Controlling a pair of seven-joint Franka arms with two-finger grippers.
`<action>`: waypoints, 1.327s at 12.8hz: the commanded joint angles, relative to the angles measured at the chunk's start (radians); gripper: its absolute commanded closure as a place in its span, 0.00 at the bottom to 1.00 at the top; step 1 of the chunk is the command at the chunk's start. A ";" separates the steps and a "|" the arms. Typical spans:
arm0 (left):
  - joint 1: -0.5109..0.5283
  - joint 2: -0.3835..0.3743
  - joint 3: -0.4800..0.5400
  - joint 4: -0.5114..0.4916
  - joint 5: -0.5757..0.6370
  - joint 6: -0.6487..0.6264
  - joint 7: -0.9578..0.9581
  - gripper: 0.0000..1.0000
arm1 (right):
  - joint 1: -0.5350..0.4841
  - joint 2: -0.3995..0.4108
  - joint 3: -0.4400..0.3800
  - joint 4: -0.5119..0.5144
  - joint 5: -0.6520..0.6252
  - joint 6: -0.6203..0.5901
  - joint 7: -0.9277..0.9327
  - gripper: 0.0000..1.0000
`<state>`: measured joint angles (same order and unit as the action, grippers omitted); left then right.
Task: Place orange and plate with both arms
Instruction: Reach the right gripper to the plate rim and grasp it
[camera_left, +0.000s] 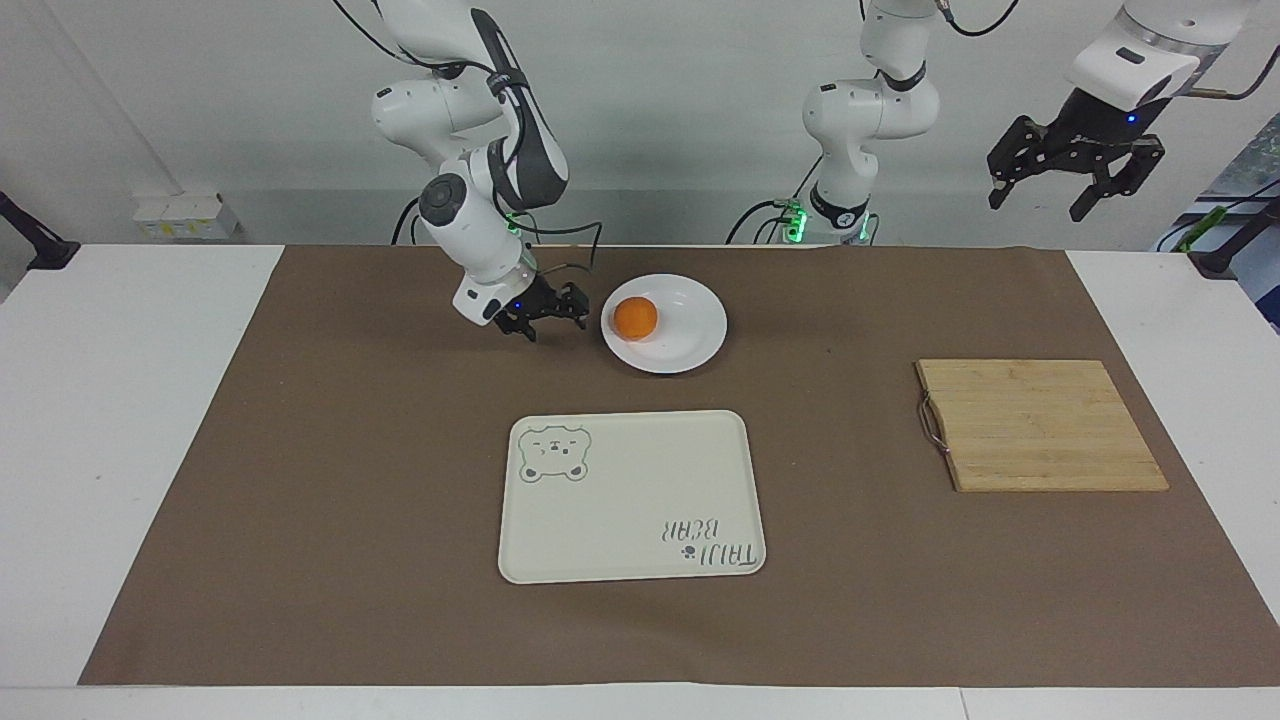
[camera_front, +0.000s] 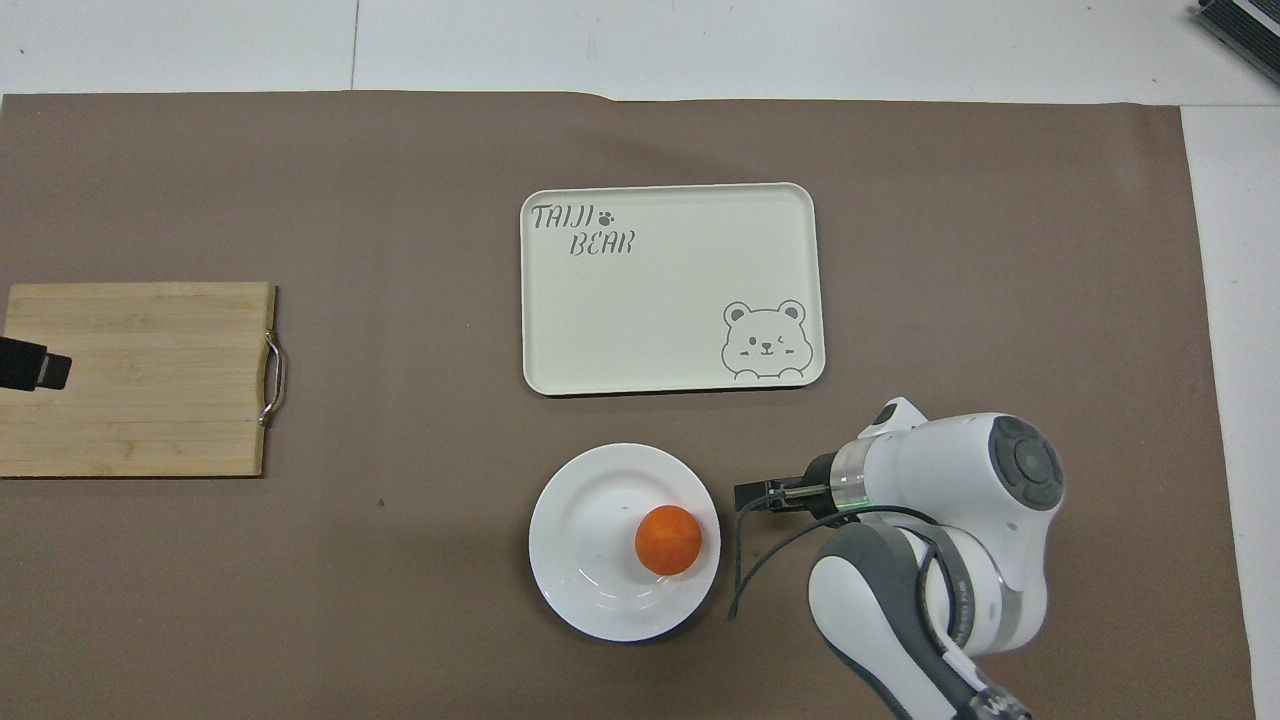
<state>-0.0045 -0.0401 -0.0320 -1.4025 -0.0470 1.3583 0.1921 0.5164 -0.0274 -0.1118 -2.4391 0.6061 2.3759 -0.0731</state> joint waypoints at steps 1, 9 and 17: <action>0.014 -0.024 -0.008 -0.026 0.001 -0.005 0.001 0.00 | 0.068 0.082 -0.003 -0.011 0.153 0.113 -0.099 0.00; 0.014 -0.024 -0.008 -0.026 0.001 -0.005 0.001 0.00 | 0.208 0.112 -0.003 -0.020 0.520 0.151 -0.203 0.41; 0.014 -0.024 -0.008 -0.026 0.001 -0.005 0.001 0.00 | 0.206 0.124 -0.005 -0.051 0.521 0.123 -0.208 1.00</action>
<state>-0.0045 -0.0404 -0.0320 -1.4030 -0.0470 1.3583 0.1921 0.7499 0.0829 -0.1175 -2.4715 1.0975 2.5277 -0.2443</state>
